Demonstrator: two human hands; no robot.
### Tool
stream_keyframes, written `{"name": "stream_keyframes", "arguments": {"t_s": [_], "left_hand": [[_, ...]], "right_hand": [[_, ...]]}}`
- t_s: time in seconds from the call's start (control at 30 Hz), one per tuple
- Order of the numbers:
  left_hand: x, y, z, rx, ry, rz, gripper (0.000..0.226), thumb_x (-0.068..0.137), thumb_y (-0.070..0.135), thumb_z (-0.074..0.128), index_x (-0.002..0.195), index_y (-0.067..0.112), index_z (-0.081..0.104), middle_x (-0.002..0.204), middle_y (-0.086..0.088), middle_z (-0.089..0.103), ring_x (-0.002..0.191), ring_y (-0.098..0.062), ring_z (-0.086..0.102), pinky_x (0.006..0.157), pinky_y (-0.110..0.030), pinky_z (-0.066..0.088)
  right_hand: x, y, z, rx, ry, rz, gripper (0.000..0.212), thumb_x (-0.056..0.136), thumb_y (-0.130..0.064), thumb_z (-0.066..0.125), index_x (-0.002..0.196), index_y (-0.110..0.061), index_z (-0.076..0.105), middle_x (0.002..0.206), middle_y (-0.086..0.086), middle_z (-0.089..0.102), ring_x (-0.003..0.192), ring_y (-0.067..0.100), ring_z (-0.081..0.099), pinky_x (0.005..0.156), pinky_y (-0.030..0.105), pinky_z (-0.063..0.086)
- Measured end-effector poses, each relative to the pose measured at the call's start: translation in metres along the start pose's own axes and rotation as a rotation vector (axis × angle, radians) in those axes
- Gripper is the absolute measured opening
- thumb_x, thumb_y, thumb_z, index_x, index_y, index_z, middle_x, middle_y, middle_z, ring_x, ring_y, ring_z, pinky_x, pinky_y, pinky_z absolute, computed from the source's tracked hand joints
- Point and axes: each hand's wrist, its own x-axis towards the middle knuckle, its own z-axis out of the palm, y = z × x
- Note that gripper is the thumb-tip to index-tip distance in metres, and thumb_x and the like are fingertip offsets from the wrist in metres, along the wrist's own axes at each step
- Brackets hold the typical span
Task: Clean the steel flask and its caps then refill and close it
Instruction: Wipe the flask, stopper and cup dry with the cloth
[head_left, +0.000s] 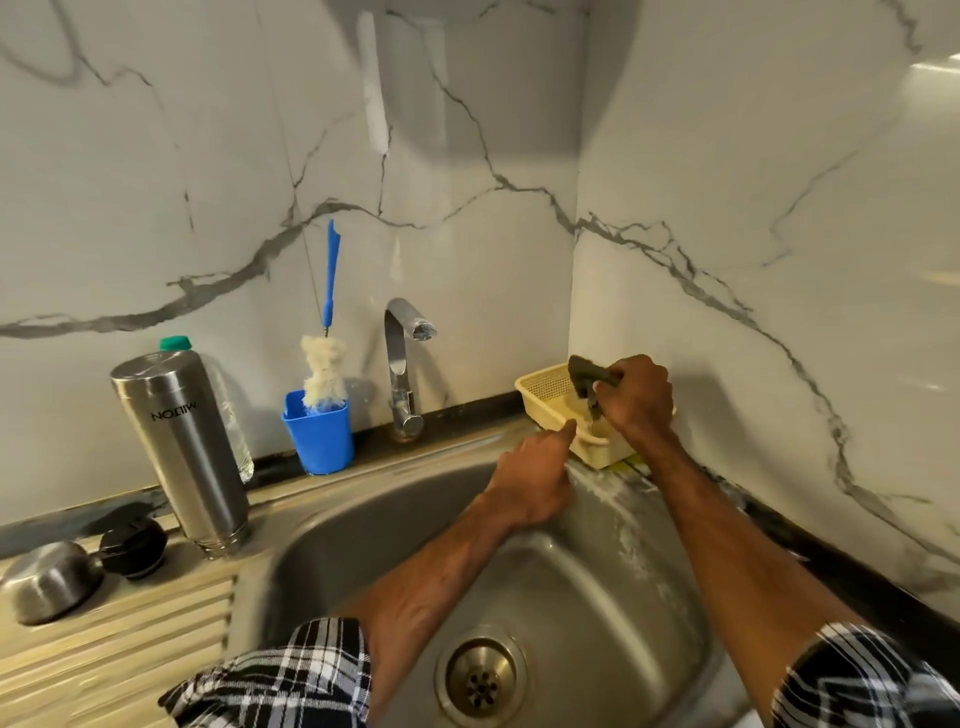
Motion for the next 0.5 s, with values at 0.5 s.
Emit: {"name": "stream_keyframes", "arguments": {"t_s": [0.5], "left_hand": [[-0.15, -0.081, -0.081, -0.982, 0.312, -0.304, 0.03, 0.104, 0.032, 0.055, 0.132, 0.023, 0.06, 0.121, 0.001, 0.068, 0.109, -0.012, 0.067, 0.089, -0.03, 0.059]], "right_hand": [[-0.182, -0.098, -0.031, 0.731, -0.647, 0.1, 0.011, 0.084, -0.017, 0.068, 0.081, -0.014, 0.077, 0.081, 0.008, 0.075, 0.08, 0.021, 0.065, 0.074, 0.035, 0.049]]}}
